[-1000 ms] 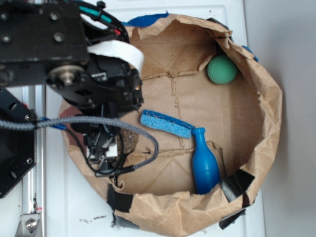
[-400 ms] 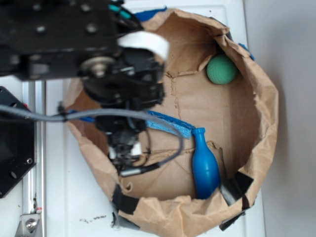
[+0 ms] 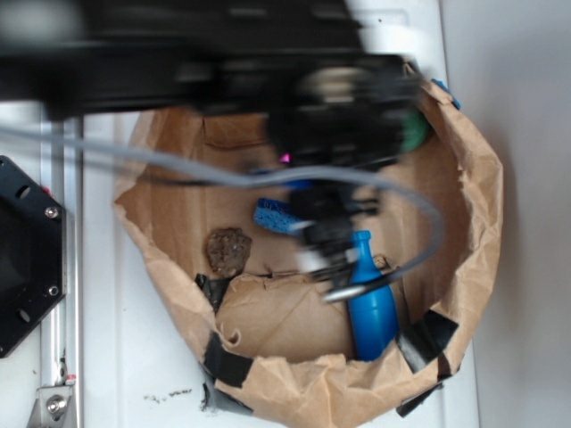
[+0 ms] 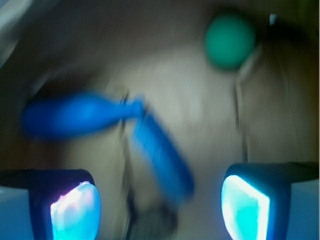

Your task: Grab the rock.

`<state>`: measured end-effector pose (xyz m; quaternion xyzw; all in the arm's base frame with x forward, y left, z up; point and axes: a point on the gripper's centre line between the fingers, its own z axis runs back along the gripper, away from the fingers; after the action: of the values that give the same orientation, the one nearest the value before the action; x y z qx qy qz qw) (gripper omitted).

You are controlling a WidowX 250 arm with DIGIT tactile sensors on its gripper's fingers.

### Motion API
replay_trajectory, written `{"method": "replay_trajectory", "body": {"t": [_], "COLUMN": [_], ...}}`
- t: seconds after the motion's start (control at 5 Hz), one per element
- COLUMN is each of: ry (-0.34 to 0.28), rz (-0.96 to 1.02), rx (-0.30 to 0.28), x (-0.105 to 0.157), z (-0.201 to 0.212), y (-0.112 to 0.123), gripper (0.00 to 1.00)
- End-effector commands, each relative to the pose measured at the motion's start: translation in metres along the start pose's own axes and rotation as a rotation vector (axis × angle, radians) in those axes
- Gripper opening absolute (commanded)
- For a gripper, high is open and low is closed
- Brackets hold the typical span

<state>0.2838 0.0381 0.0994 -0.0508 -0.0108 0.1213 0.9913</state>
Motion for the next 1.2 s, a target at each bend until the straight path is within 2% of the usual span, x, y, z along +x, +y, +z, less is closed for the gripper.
{"method": "replay_trajectory", "body": {"t": [0.0,0.2,0.6,1.0], "ry": [0.021,0.009,0.02,0.041], "rz": [-0.117,-0.175,-0.184,-0.215], "rx": [0.064,0.064,0.028,0.035], "x": [-0.01,-0.028,-0.042,-0.059], "z": [-0.029,-0.025,-0.016,-0.021], "y": [-0.016,-0.018,-0.01,-0.01], "gripper": [1.0,1.0,1.0,1.0]}}
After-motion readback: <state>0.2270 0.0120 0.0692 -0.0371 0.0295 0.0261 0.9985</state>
